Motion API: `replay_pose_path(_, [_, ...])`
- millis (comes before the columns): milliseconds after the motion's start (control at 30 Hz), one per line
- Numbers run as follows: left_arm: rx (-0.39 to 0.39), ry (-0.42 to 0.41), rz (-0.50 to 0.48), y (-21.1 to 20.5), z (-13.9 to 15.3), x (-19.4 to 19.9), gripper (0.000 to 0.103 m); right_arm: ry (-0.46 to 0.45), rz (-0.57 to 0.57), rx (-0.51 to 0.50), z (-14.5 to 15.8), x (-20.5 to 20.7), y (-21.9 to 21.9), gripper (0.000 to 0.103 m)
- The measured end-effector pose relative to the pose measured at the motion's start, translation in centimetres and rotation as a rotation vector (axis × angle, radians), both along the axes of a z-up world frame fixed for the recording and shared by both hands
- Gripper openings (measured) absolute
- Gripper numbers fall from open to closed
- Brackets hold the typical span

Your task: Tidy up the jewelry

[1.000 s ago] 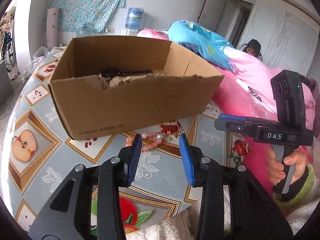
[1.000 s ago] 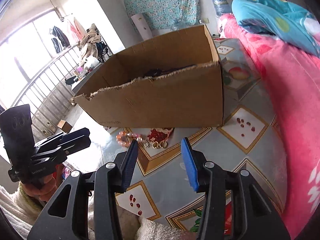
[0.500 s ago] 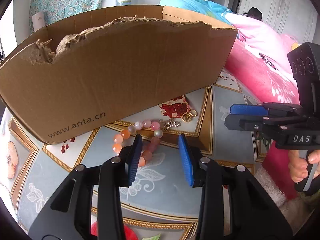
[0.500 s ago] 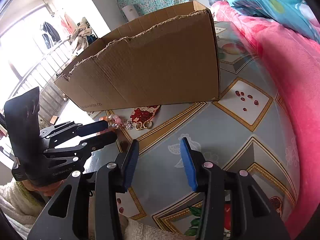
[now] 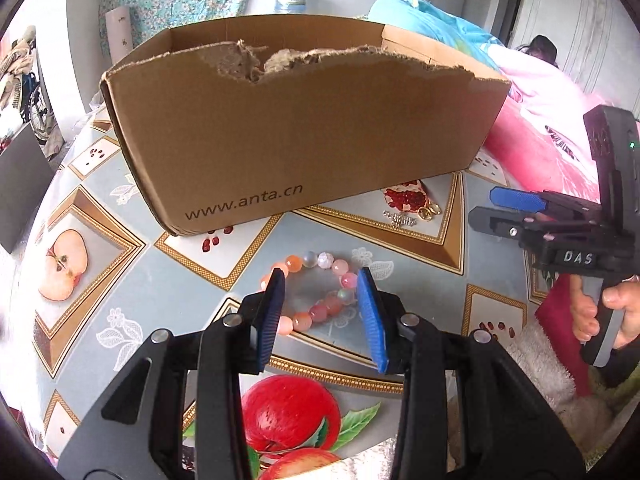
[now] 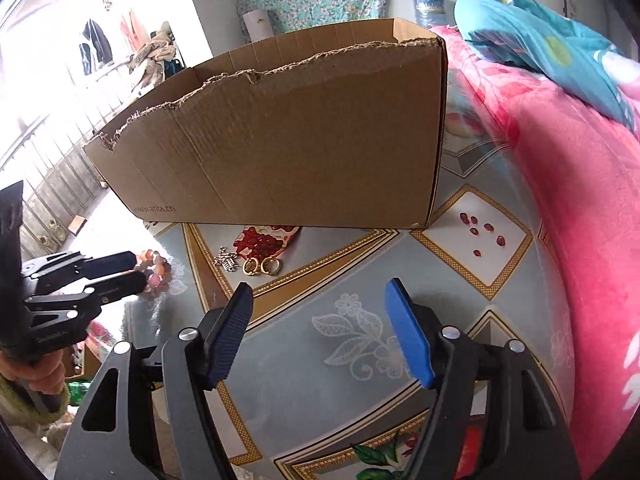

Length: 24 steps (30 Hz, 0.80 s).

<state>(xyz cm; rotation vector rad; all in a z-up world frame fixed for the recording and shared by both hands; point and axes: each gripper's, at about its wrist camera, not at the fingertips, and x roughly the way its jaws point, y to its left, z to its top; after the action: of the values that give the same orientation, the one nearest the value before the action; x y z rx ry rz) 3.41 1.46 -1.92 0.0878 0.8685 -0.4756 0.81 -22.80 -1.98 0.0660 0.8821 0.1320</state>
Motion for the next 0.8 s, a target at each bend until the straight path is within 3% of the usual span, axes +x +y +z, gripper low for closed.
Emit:
replay_pose_path(167, [-0.030, -0.042, -0.028, -1.0, 0.9, 0.0, 0.036, 0.003, 0.009, -0.098, -0.7, 0.2, 0.8, 0.086])
replay_pose_path(300, [0.009, -0.059, -0.064, -3.1, 0.5, 0.3, 0.036, 0.019, 0.031, -0.153, -1.2, 0.1, 1.4, 0.097])
replay_pose_path(500, [0.031, -0.065, -0.121, -5.9, -0.4, 1.2, 0.035, 0.019, 0.026, -0.133, -1.2, 0.0, 0.8, 0.097])
replay_pose_path(800, [0.096, -0.079, -0.156, -8.3, -1.3, 2.3, 0.024, 0.011, 0.038, -0.100, -1.0, -0.1, 0.1, 0.097])
